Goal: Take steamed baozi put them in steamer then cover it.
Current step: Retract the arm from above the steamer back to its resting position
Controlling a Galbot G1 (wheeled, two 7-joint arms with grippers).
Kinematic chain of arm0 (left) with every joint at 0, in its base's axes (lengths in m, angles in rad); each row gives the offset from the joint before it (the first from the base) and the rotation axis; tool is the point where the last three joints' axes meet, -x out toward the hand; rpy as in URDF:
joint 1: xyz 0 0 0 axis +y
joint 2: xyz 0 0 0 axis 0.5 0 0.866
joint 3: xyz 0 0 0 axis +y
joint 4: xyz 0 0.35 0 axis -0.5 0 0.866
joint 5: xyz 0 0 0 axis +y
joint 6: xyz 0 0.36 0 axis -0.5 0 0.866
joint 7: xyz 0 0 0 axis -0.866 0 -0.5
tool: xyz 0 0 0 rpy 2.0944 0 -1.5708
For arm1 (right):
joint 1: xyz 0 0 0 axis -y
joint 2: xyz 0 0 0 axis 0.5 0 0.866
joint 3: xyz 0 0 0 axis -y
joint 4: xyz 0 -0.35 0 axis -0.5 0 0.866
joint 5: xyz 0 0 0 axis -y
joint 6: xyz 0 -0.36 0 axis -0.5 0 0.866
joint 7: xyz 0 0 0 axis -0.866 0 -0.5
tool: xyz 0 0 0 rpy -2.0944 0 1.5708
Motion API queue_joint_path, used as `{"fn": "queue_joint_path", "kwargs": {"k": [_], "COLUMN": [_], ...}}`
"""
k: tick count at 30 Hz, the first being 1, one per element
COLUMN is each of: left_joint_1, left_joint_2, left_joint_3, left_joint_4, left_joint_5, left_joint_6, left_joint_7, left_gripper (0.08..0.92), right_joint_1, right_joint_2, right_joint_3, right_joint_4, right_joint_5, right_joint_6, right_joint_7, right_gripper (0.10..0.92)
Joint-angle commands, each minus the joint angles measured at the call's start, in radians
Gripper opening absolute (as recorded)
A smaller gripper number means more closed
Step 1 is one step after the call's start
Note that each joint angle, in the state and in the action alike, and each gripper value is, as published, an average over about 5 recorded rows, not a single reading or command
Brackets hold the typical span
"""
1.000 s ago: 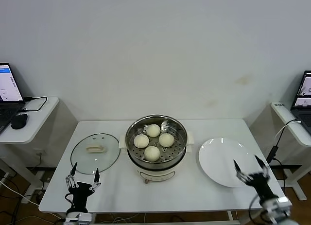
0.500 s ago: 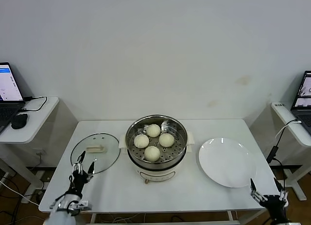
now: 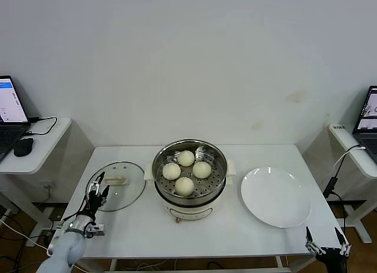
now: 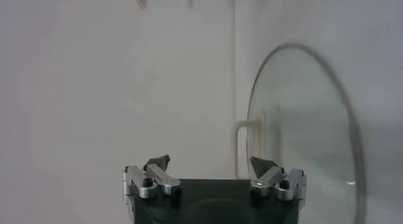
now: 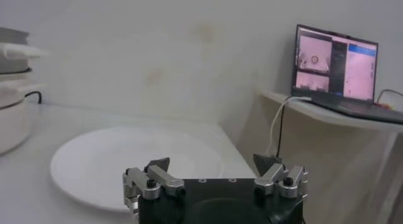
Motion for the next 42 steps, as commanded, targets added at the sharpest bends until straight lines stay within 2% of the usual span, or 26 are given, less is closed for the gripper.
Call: {"fn": "queue_joint_path", "kwargs": {"k": [1, 28, 32, 42], "left_joint_1": [-0.134, -0.25, -0.248, -0.224], "left_joint_2": [0.003, -0.03, -0.031, -0.037], "left_joint_3": [0.023, 0.065, 0.068, 0.052], "left_joint_4": [0.123, 0.254, 0.263, 0.239], "left_joint_5": [0.051, 0.035, 0.028, 0.028], "left_joint_6": [-0.028, -0.064, -0.078, -0.117], "left_joint_7": [0.002, 0.026, 0.034, 0.0], "left_gripper": [0.823, 0.811, 0.724, 0.43], "right_joint_1": [-0.008, -0.012, -0.013, -0.013], "right_joint_2": [0.014, 0.024, 0.024, 0.023], "right_joint_3": [0.008, 0.003, 0.0, -0.007], "right_joint_4": [-0.029, -0.033, -0.033, -0.037], "right_joint_5": [-0.017, -0.035, -0.036, -0.038], "right_joint_6": [0.015, 0.019, 0.019, 0.023], "right_joint_7": [0.003, -0.004, -0.006, -0.009], "right_gripper": [0.823, 0.823, 0.823, 0.823]}}
